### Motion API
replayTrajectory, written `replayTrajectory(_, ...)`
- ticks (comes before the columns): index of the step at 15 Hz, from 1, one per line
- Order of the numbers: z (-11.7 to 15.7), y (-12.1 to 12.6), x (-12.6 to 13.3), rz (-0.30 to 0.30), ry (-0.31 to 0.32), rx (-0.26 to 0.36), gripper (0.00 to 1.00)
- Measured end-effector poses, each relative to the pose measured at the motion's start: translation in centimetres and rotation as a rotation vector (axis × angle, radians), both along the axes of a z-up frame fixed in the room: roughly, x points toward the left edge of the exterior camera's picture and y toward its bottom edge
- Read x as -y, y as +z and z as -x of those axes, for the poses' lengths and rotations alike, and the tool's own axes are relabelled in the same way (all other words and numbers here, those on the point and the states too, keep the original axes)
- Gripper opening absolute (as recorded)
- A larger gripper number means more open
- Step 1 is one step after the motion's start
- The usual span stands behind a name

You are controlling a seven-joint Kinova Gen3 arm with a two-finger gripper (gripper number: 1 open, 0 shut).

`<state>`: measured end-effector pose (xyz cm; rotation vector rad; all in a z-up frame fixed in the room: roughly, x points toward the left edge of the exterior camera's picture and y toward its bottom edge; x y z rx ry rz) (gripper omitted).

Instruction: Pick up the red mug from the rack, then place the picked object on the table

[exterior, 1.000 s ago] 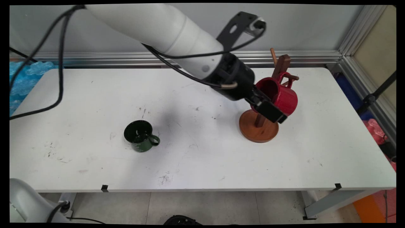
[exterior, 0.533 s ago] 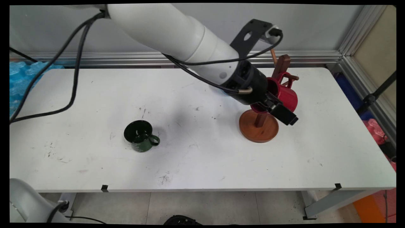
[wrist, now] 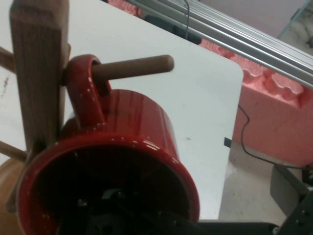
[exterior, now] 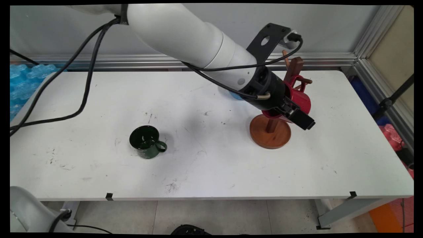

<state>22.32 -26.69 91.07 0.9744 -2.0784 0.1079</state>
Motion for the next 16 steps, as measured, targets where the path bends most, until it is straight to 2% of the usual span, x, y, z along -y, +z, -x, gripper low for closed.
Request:
replayTrajectory(6, 0.01, -0.06, 0.20, 0.008, 0.016, 0.005, 1.00)
replayTrajectory(7, 0.01, -0.04, 0.21, 0.010, 0.019, 0.004, 0.00)
replayTrajectory(16, -0.36, 0.34, 0.74, 0.041, 0.046, 0.003, 0.00)
